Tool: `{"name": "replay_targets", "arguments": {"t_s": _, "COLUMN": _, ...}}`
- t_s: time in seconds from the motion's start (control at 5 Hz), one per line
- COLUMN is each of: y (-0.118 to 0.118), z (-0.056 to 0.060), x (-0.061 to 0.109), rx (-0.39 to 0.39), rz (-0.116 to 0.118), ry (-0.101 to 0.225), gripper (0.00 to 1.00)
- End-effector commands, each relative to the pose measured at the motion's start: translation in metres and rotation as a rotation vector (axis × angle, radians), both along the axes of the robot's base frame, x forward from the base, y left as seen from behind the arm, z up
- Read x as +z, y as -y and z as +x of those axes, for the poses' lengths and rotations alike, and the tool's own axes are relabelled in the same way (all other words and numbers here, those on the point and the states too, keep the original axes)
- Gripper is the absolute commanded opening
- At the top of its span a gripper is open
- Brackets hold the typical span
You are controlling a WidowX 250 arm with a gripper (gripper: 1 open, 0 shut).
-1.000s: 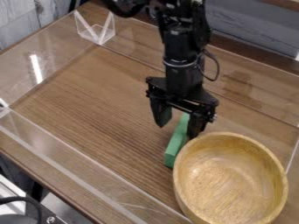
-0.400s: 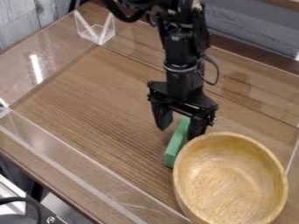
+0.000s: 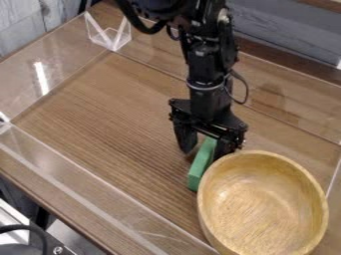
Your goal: Put the green block in the brown bowl
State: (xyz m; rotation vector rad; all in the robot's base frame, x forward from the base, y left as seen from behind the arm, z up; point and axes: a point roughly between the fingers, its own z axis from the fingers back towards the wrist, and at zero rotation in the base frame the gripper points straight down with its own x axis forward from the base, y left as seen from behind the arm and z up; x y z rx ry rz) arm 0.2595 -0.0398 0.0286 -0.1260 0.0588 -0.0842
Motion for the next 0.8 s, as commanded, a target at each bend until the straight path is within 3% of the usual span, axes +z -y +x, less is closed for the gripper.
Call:
{"name": "replay_targets", "arguments": {"t_s": 0.0, "y": 0.001, "z": 0.005, "x": 0.006, "rx": -0.009, "rz": -0.01, "ry": 0.032, "gripper": 0.0}}
{"name": "replay_targets", "arguments": {"t_s": 0.2, "y": 0.0, "z": 0.004, "x": 0.007, "rx": -0.008, "rz": -0.012, "ry": 0.027, "gripper": 0.0}}
{"name": "replay_targets", "arguments": {"t_s": 0.6, "y": -0.005, "z": 0.001, "x": 0.043, "rx": 0.001, "rz": -0.017, "ry": 0.009, "gripper": 0.0}}
